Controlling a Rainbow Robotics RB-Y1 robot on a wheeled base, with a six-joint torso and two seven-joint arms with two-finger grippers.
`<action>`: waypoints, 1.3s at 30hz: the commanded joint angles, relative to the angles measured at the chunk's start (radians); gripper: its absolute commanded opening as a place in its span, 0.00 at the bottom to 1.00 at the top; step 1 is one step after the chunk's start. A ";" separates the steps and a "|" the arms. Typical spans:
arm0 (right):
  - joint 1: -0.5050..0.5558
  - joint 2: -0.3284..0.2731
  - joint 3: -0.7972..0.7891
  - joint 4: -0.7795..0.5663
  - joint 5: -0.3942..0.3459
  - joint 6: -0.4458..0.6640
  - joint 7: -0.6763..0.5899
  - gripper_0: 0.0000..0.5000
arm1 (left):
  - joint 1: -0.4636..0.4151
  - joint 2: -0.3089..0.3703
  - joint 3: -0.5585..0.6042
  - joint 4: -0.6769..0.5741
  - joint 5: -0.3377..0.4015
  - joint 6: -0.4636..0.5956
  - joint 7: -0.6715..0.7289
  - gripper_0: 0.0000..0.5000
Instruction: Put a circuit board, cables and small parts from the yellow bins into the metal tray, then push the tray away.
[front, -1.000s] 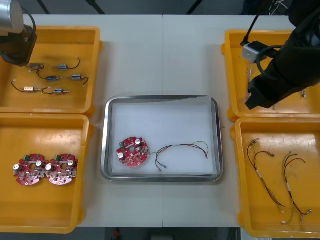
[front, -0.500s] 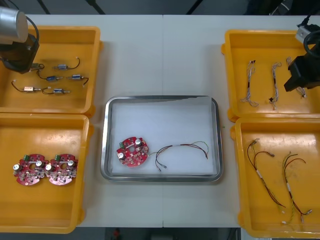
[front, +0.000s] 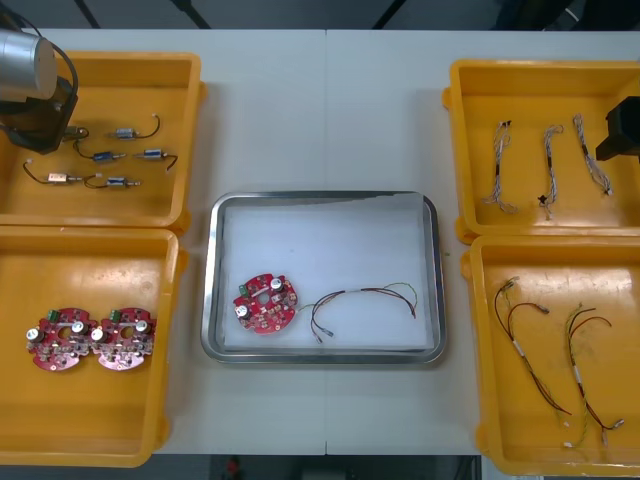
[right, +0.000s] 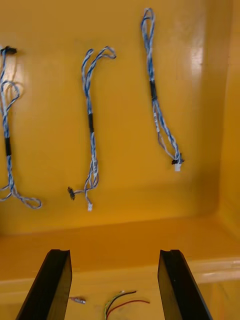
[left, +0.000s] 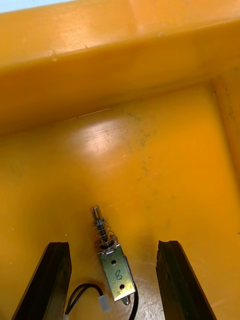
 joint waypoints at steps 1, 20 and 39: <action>-0.062 -0.044 -0.016 0.090 0.014 -0.091 0.079 1.00 | 0.017 -0.014 -0.027 0.001 -0.008 -0.024 -0.013 1.00; -0.239 -0.002 0.139 0.492 0.002 -0.413 0.342 1.00 | 0.038 -0.037 -0.047 0.001 -0.011 -0.060 -0.047 0.93; -0.306 0.140 0.194 0.762 0.005 -0.743 0.414 1.00 | 0.041 -0.028 -0.056 -0.002 -0.027 -0.008 -0.240 0.00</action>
